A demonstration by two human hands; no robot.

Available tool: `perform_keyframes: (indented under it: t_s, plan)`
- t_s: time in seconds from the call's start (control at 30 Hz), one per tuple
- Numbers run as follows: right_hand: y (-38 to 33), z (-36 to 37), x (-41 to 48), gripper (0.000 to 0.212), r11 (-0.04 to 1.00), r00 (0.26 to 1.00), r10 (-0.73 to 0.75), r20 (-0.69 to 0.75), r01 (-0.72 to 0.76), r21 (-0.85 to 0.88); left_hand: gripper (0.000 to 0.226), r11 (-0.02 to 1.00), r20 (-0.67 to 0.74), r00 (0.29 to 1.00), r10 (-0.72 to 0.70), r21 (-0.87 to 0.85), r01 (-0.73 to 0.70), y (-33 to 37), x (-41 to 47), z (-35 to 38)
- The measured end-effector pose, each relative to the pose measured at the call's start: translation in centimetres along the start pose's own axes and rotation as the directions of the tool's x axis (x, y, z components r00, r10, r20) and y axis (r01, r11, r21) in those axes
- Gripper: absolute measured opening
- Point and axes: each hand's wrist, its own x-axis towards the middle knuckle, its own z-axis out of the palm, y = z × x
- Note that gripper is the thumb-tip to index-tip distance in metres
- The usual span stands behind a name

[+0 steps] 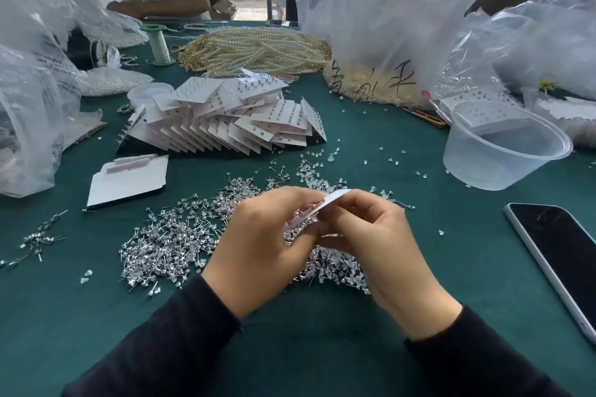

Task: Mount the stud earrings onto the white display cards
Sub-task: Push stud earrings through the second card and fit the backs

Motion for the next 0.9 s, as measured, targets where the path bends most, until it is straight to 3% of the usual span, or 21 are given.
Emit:
perform_keyframes:
  t_s: [0.1, 0.17, 0.27, 0.4, 0.57, 0.8, 0.9]
  plan:
    - [0.0, 0.0, 0.0, 0.013, 0.918, 0.956, -0.287, -0.056, 0.258, -0.302, 0.02, 0.905, 0.081, 0.976, -0.202, -0.366, 0.218, 0.1, 0.0, -0.1]
    - [0.1, -0.1, 0.0, 0.008, 0.767, 0.886, -0.463, -0.021, 0.389, -0.511, 0.023, 0.771, 0.151, 0.942, -0.3, -0.543, 0.333, 0.1, 0.1, -0.3]
    - [0.4, 0.0, 0.1, 0.005, 0.519, 0.757, -0.651, 0.063, 0.504, -0.691, 0.031, 0.691, 0.172, 0.917, -0.359, -0.612, 0.385, -0.1, 0.2, -0.3]
    - [0.7, 0.4, 0.2, 0.013, 0.379, 0.674, -0.727, 0.129, 0.551, -0.744, 0.035, 0.67, 0.165, 0.915, -0.369, -0.635, 0.385, 0.1, 0.0, 0.0]
    - [0.9, 0.6, 0.1, 0.007, 0.342, 0.633, -0.761, 0.139, 0.574, -0.744, 0.031, 0.705, 0.136, 0.903, -0.407, -0.582, 0.405, -0.3, 0.1, 0.0]
    - [-0.3, -0.8, 0.6, 0.004, 0.403, 0.677, -0.715, 0.172, 0.601, -0.69, 0.023, 0.734, 0.066, 0.86, -0.506, -0.491, 0.469, -1.2, 0.1, 0.2]
    - [-1.9, -4.5, 2.1, 0.011, 0.442, 0.767, -0.641, -0.016, 0.352, -0.825, 0.024, 0.712, 0.022, 0.821, -0.571, -0.484, 0.508, -1.6, 0.2, 0.0]
